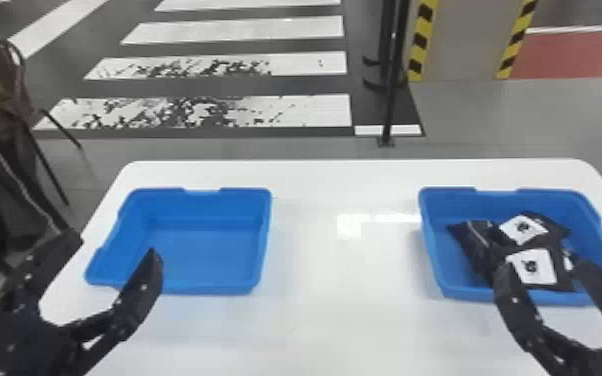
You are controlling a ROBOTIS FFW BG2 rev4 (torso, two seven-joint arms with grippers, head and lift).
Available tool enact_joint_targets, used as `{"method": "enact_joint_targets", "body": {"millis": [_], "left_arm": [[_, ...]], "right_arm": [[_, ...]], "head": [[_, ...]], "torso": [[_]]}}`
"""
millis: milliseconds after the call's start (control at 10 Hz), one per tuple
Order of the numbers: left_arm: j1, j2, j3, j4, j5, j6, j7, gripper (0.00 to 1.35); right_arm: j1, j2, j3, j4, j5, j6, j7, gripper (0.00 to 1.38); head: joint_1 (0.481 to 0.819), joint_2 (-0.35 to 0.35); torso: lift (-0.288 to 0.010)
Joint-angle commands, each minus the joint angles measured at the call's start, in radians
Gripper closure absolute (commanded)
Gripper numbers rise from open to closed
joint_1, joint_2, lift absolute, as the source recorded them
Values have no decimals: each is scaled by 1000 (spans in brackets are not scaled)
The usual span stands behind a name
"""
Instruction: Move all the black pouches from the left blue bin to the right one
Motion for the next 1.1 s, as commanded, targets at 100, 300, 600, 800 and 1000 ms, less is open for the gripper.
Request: {"method": "enact_joint_targets", "body": {"millis": [100,300,600,800,1000], "left_arm": [[0,-3,0,0,3,3,0,160],[2,-3,2,0,3,6,0,159],[5,-3,2,0,5,18,0,160],[5,-3,2,0,5,15,0,160],[5,-3,2,0,3,20,0,160]], "right_arm": [[0,1,0,0,-3,0,0,130],[3,1,0,-2,-3,0,0,130],[3,1,2,-2,-5,0,0,131],[7,1,2,-10,-15,0,0,131],[10,0,2,-15,-17,0,0,133]], "head": [[695,92],[695,92],[695,93],[695,94],[695,93]], "torso": [[-140],[-140],[-140],[-140],[-140]]}}
